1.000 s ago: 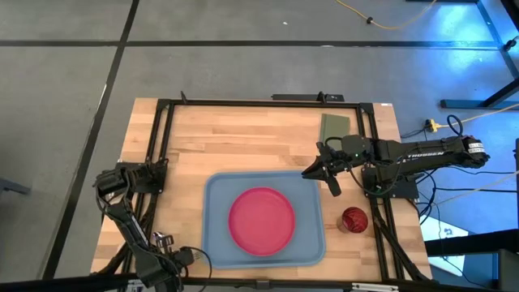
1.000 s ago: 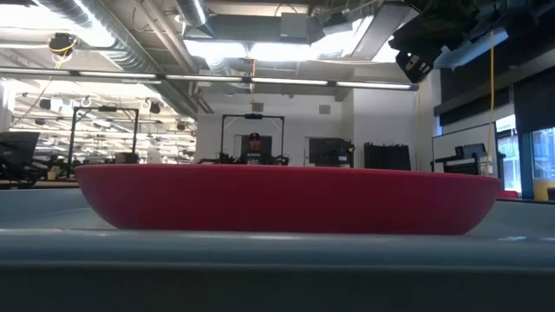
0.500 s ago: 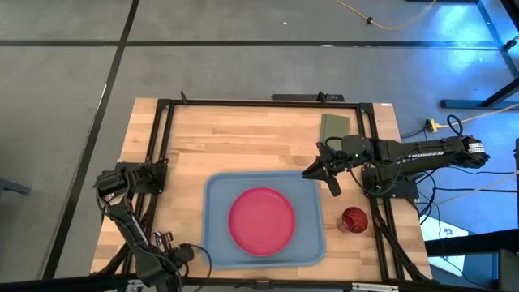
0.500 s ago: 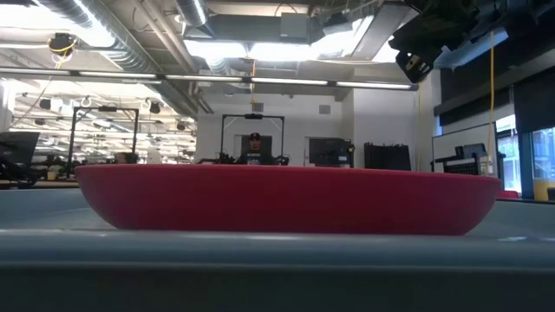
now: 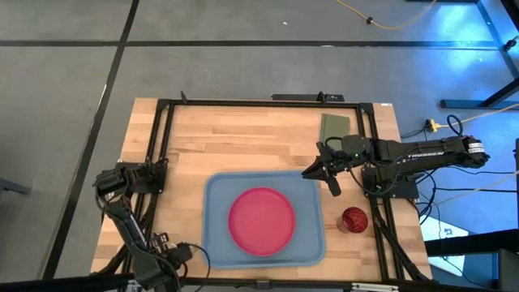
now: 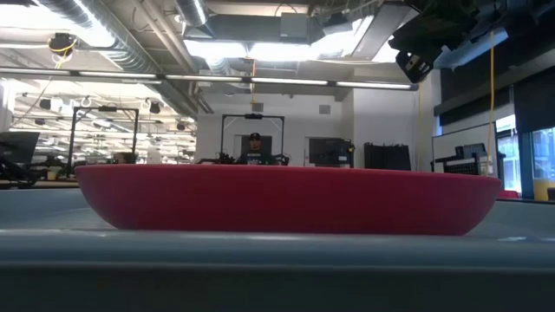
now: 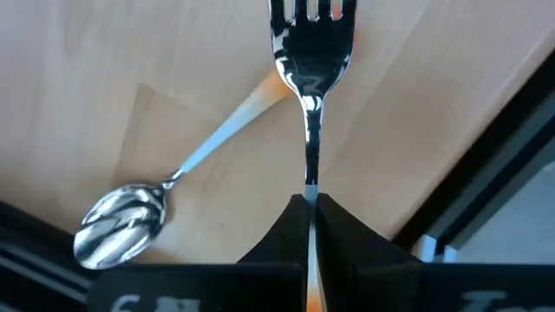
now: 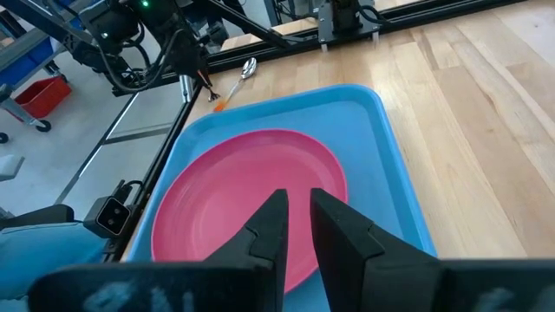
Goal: Pick and place plate/cup/fork/spoon on tray
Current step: Put the orange fork on the blue serving tray to the left side of the pink plate, then put the orange spoon on the blue serving tray to the left side of the orange spoon
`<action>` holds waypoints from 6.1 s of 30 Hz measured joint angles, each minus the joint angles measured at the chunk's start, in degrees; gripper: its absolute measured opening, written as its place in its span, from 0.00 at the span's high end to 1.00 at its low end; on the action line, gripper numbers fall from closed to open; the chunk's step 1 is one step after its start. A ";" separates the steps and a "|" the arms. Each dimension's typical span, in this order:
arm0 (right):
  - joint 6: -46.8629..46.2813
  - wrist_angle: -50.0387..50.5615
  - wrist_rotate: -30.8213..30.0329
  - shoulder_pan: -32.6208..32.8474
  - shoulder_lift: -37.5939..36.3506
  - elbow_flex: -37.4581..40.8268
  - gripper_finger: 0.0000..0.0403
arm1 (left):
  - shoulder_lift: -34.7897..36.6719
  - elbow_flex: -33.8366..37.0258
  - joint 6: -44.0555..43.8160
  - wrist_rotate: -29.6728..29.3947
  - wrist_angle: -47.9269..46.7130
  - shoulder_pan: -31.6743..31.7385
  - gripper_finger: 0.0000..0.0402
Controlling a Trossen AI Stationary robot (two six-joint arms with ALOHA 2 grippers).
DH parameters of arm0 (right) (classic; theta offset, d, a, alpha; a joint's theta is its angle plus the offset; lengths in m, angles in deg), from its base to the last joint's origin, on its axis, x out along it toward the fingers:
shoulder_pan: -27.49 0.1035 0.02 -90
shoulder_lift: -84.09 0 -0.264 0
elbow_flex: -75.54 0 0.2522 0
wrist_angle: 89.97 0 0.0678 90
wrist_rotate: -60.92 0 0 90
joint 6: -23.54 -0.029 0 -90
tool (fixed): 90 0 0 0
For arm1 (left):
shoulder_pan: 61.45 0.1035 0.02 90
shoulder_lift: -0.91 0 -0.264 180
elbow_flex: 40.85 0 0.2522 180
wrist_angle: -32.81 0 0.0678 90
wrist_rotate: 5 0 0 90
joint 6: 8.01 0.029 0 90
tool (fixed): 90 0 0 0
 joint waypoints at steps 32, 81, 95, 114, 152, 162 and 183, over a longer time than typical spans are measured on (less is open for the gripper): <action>0.24 0.09 1.37 -0.02 0.00 0.00 0.86 | 0.32 -10.46 -2.87 -5.66 -11.17 35.45 1.00; 3.02 1.14 25.51 -0.01 -0.07 0.00 0.86 | 0.32 5.73 -23.20 -2.97 9.99 36.84 0.94; 3.04 1.29 25.49 0.00 -0.07 0.00 0.86 | 0.32 5.73 -22.96 -3.24 9.94 36.81 0.94; 3.28 4.70 25.44 -0.02 -0.04 0.00 0.86 | 0.32 5.73 -23.44 -3.28 10.40 36.86 0.94; 4.70 5.52 25.42 -0.02 0.00 -0.02 0.86 | 5.81 -1.53 -13.52 6.40 -1.62 36.83 0.78; 4.57 6.78 25.44 -0.02 0.00 -0.02 0.86 | 7.69 -3.36 11.14 12.95 -2.20 30.25 0.78; 4.78 6.38 16.81 -0.02 -0.02 -0.02 0.86 | 7.38 3.83 15.28 -2.72 -2.32 3.95 0.78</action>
